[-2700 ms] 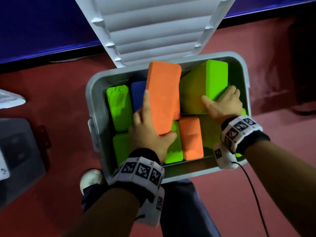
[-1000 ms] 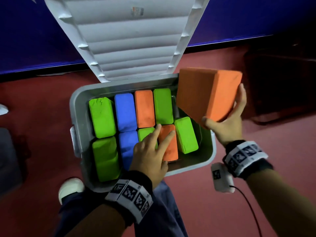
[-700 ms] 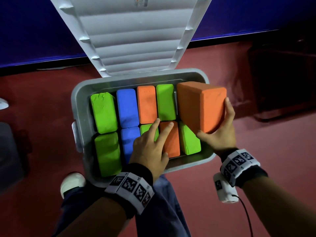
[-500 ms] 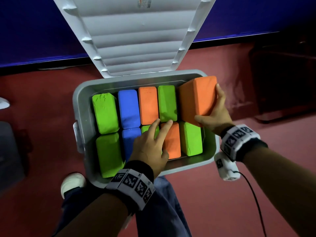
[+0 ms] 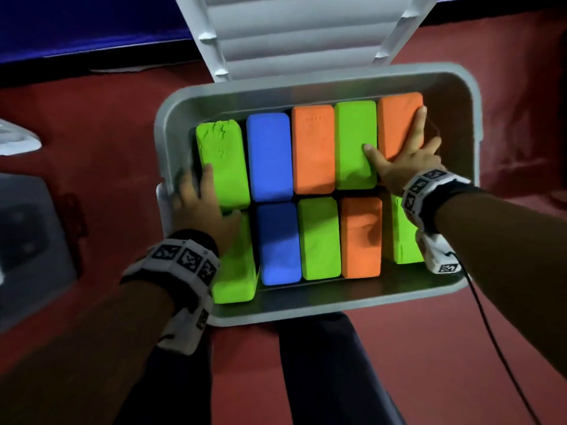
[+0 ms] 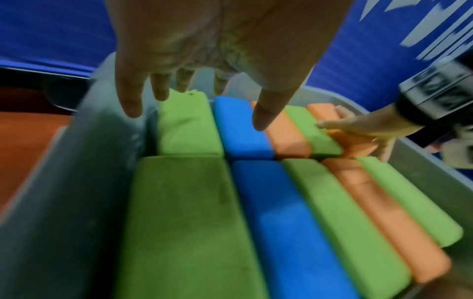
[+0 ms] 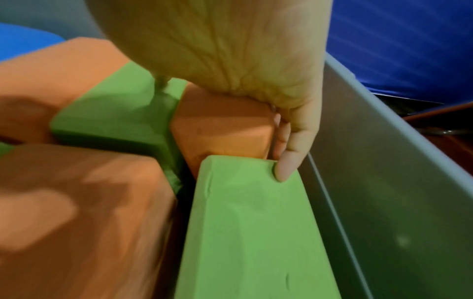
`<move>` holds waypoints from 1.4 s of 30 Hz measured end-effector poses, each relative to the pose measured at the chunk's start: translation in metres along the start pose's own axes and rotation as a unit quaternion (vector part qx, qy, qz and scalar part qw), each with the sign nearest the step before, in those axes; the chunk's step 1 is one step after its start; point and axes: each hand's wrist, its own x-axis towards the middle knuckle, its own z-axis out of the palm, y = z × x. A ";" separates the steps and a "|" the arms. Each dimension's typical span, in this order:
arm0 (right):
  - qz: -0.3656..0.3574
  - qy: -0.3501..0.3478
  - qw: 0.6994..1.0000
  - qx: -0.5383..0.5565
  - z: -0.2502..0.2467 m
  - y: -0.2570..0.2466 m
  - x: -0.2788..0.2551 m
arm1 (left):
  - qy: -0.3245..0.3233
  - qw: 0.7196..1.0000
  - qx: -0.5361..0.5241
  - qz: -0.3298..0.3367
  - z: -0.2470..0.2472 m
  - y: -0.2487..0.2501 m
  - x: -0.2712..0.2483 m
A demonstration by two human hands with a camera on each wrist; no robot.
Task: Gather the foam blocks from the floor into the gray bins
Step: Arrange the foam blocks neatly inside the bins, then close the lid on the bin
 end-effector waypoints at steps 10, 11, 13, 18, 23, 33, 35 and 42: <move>-0.130 -0.146 0.978 0.079 0.023 0.080 -0.012 | -0.128 0.966 -0.200 -0.103 0.017 0.005 0.005; -0.100 -0.147 0.981 0.081 0.033 0.088 -0.028 | -0.129 0.967 -0.191 -0.103 0.018 0.010 0.002; -0.008 -0.133 0.990 0.053 0.038 0.079 -0.051 | -0.121 0.971 -0.175 -0.108 0.021 0.020 -0.002; 0.139 -0.119 0.980 0.072 0.059 0.061 -0.056 | -0.031 0.975 -0.191 -0.113 0.026 0.020 0.012; 0.134 -0.263 0.948 0.123 0.030 0.081 -0.051 | -0.052 0.966 -0.227 -0.109 0.023 0.019 0.016; -0.048 -0.126 0.985 0.104 -0.017 0.046 -0.051 | -0.073 0.981 -0.167 -0.063 0.019 0.018 0.008; -0.066 -0.171 0.981 0.060 -0.010 0.040 -0.049 | -0.087 0.988 -0.117 -0.043 0.022 0.013 0.010; -0.001 -0.194 0.976 -0.096 -0.030 0.026 -0.048 | -0.157 0.988 -0.001 0.012 0.003 -0.005 0.013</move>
